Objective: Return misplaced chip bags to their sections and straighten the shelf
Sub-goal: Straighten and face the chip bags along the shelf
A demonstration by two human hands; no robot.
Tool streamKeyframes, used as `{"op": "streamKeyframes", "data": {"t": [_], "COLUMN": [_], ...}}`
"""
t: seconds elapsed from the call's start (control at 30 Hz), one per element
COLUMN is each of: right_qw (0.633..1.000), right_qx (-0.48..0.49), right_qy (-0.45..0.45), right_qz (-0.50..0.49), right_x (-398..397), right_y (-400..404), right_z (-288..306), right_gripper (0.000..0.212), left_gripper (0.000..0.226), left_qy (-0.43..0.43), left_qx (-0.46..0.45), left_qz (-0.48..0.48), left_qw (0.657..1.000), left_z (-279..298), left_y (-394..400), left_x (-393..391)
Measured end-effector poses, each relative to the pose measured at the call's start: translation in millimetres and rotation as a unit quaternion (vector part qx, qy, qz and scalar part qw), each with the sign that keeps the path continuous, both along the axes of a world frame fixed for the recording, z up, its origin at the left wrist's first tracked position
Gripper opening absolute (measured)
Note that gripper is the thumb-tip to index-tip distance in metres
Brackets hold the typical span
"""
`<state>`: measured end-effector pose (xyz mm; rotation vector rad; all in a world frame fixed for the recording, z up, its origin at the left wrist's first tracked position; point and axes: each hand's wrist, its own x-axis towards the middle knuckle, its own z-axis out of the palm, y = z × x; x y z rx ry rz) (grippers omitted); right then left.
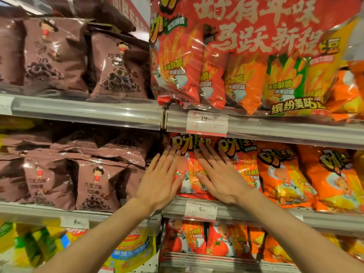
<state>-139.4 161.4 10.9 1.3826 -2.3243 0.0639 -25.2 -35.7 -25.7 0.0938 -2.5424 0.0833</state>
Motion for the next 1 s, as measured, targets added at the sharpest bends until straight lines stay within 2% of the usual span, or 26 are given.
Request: {"op": "streamKeyframes", "data": {"t": [0.1,0.23,0.37,0.47,0.57,0.67,0.73,0.9,1.0], "right_qw": [1.0,0.989,0.949,0.923,0.914,0.905,0.893,0.886,0.899], "right_qx": [-0.014,-0.119,-0.228,-0.24,-0.232,-0.174,-0.155,-0.177,-0.197], "right_qy": [-0.011,-0.045,-0.108,-0.197,-0.279,-0.353,-0.397,-0.416,-0.387], "right_qz": [-0.01,-0.07,-0.189,-0.227,-0.183,-0.161,-0.142,-0.099,-0.062], "right_x": [5.9,2.0,-21.3,-35.5,-42.6,-49.8,-54.8,-56.9,-55.3], "right_y": [5.1,35.1,74.2,96.1,107.4,107.1,102.8,104.0,114.8], "right_z": [3.2,12.2,31.0,41.1,40.1,37.4,37.4,38.2,35.5], "right_gripper": [0.066,0.07,0.058,0.047,0.032,0.04,0.043,0.052,0.091], "left_gripper": [0.068,0.06,0.039,0.032,0.046,0.06,0.065,0.066,0.085], "left_qy": [0.016,0.066,0.103,0.079,0.017,-0.056,-0.074,-0.078,-0.075], "left_qx": [0.009,0.061,0.157,0.269,0.343,0.401,0.431,0.469,0.479], "left_qz": [0.002,-0.029,-0.101,-0.145,-0.141,-0.104,-0.076,-0.071,-0.098], "left_qw": [1.0,0.996,0.977,0.949,0.928,0.908,0.896,0.877,0.869], "left_z": [1.8,15.2,33.6,42.2,47.9,48.9,48.7,54.6,54.5], "left_y": [2.5,15.6,54.8,94.3,127.0,140.8,140.2,137.7,132.7], "left_x": [3.7,11.3,5.4,-12.9,-35.2,-55.4,-66.7,-74.6,-73.0]}}
